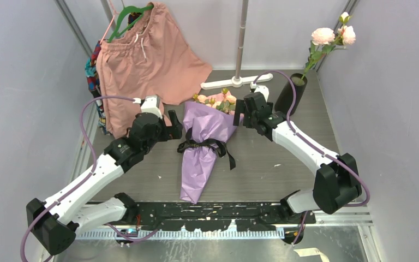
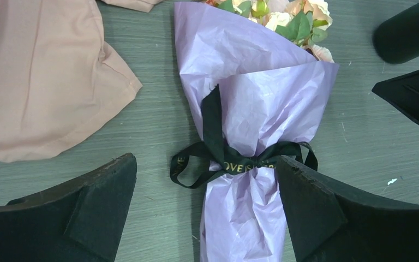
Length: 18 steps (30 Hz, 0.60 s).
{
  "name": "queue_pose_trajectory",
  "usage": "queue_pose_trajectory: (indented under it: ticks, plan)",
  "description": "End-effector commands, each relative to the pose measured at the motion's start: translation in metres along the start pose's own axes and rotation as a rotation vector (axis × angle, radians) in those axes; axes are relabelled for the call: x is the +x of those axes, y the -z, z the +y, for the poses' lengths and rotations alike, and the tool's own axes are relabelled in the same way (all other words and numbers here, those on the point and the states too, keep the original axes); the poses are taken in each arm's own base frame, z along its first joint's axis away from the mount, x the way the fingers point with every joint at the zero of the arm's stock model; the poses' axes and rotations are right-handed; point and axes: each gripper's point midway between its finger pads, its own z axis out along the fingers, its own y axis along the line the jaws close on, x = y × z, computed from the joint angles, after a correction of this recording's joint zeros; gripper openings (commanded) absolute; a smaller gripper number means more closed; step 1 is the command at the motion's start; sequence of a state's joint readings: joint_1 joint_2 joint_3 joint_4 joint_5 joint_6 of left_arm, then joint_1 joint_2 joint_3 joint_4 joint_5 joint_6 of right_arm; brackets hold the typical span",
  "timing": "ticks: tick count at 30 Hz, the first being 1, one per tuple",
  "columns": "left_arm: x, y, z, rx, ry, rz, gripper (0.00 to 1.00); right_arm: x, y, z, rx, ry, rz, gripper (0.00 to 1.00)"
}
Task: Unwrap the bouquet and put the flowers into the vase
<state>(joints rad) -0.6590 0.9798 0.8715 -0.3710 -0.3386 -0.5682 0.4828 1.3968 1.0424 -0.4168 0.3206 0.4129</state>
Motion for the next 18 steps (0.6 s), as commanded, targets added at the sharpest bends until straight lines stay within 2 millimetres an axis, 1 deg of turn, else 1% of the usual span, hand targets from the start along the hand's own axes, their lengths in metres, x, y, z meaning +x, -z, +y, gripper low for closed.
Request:
queue_pose_trajectory:
  ticks: [1, 10, 12, 15, 18]
  plan:
    - [-0.012, 0.003, -0.006, 0.032, 0.011, -0.045, 1.00, -0.015, 0.002, 0.008, -0.026, -0.011, -0.055, 1.00]
    - [-0.005, -0.002, -0.007, 0.026, 0.004, -0.015, 1.00, -0.012, 0.002, 0.007, -0.019, -0.004, -0.051, 1.00]
    - [-0.001, -0.002, -0.006, 0.030, -0.002, 0.000, 1.00, -0.010, 0.001, 0.009, -0.023, 0.005, -0.047, 1.00]
    - [0.018, -0.001, -0.003, 0.048, -0.009, 0.047, 1.00, -0.002, 0.001, 0.018, -0.031, 0.040, -0.028, 1.00]
    - [0.049, 0.002, 0.006, 0.061, 0.021, 0.098, 1.00, 0.012, 0.005, 0.041, -0.063, 0.109, -0.005, 1.00]
